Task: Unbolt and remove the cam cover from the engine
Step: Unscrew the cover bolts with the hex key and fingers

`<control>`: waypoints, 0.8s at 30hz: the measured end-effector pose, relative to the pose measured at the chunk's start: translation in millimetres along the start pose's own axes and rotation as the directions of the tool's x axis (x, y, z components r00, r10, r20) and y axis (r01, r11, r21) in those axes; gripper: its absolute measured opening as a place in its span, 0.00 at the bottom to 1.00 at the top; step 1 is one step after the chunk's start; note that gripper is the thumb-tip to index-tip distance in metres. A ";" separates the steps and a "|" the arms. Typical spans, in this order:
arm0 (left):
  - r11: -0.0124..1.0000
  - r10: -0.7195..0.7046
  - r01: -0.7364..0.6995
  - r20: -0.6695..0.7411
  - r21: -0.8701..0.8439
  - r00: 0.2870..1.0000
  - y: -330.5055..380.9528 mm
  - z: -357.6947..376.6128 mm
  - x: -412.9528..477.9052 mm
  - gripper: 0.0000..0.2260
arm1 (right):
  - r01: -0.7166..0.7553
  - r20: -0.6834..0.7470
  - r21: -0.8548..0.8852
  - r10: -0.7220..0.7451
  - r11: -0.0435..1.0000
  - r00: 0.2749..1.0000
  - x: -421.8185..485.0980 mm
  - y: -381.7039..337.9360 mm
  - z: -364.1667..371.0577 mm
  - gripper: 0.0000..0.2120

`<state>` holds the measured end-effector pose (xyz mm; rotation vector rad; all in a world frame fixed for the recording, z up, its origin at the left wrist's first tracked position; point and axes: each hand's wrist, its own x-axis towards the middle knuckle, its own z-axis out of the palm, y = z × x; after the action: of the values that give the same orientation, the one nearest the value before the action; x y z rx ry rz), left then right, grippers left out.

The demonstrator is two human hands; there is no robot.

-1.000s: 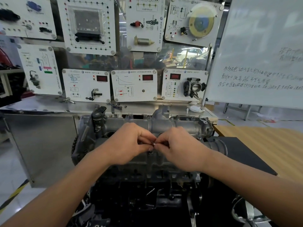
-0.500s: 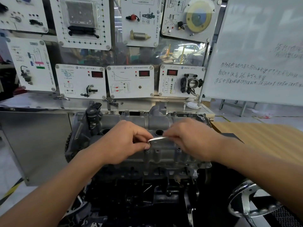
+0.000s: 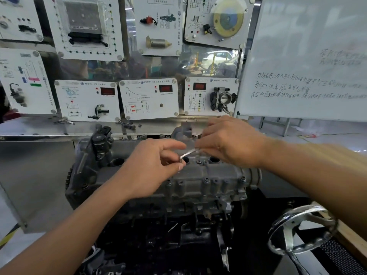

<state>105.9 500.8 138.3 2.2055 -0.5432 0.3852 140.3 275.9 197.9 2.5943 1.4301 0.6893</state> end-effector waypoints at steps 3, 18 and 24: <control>0.999 0.046 -0.047 0.056 0.023 0.997 13.2 17.5 12.5 0.14 | -0.140 0.066 0.146 0.131 0.979 0.989 -41.5 -1.2 -9.6 0.08; 0.983 0.156 -0.176 0.245 0.058 0.957 11.4 43.1 33.2 0.10 | -0.420 0.008 0.413 0.458 0.808 0.889 -79.0 -39.0 23.9 0.18; 0.976 0.194 -0.211 0.221 0.057 0.956 6.6 46.0 30.0 0.10 | -0.458 0.019 0.391 0.490 0.798 0.871 -77.0 -45.3 26.9 0.20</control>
<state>132.6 453.6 127.2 2.2895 -0.8909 0.2807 81.6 241.1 134.3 3.3334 1.0016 0.6142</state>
